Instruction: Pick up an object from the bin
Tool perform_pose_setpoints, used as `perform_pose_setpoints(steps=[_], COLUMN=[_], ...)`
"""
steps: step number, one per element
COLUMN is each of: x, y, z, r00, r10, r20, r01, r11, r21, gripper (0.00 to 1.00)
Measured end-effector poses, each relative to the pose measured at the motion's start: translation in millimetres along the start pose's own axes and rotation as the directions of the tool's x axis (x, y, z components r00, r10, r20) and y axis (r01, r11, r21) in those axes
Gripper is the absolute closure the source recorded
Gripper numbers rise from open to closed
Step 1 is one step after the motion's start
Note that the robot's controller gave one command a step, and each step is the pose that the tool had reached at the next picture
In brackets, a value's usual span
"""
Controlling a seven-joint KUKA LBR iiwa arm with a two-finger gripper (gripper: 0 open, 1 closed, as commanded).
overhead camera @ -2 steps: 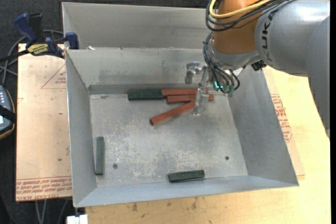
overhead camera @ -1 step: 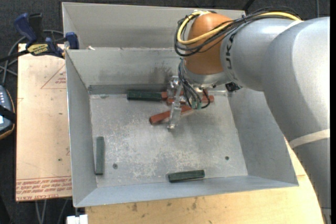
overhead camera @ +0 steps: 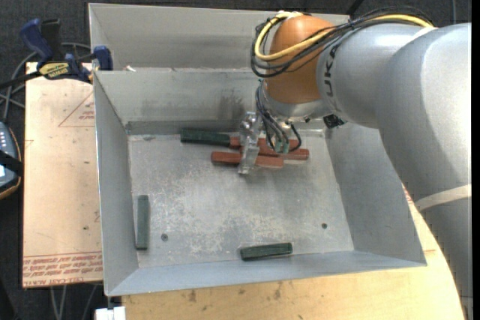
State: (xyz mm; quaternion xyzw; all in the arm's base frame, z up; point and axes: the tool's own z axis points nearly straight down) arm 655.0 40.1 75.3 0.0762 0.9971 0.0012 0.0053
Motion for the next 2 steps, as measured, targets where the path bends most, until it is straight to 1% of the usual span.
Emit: perform_pose_setpoints(steps=[1,2], x=[16.9,20.1], y=[52,56], z=[-80,-158], r00=[0.896,0.896], r10=[-0.445,-0.443], r20=[-0.001,0.002], r01=[0.445,0.443], r11=[0.896,0.896], r21=[-0.002,-0.001], gripper=[1.00,1.00])
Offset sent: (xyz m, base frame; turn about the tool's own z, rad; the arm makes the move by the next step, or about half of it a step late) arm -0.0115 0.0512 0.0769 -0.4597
